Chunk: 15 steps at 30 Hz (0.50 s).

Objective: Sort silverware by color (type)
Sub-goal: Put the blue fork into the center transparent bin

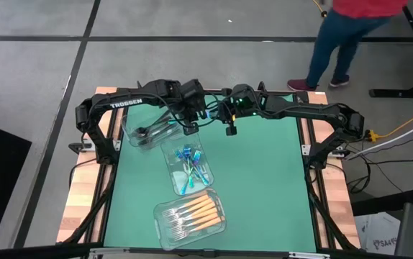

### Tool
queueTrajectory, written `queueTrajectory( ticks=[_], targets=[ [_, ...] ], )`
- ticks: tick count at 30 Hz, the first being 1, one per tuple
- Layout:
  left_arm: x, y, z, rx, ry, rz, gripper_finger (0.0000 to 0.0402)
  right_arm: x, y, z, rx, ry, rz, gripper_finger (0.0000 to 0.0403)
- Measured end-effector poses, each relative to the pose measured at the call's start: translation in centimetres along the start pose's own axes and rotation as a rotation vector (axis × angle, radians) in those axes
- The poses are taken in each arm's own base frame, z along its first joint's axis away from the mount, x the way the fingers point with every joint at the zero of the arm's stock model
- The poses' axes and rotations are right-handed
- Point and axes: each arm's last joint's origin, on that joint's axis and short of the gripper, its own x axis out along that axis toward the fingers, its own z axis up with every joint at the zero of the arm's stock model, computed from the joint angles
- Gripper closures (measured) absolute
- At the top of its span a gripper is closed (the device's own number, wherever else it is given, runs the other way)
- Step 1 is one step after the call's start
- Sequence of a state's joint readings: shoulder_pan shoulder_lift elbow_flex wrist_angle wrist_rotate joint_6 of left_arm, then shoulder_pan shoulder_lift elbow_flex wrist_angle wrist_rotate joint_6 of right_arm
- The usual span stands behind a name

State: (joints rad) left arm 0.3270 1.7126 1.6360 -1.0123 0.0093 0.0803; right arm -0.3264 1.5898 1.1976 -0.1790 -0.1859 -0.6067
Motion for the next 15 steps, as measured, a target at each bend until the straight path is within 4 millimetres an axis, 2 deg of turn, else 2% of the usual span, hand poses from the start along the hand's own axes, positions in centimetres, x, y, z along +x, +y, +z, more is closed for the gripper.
queueTrajectory(
  ticks=[9,15],
  targets=[
    [0.0,-0.03,0.02,-0.02,-0.002,-0.002,0.0388,0.0,0.03,-0.01,-0.005,0.004,-0.001,0.0278],
    [0.0,-0.55,0.04,-0.145,0.0,0.009,0.0389,-0.06,-0.41,-0.4,-0.008,0.144,-0.189,0.0242]
  ],
)
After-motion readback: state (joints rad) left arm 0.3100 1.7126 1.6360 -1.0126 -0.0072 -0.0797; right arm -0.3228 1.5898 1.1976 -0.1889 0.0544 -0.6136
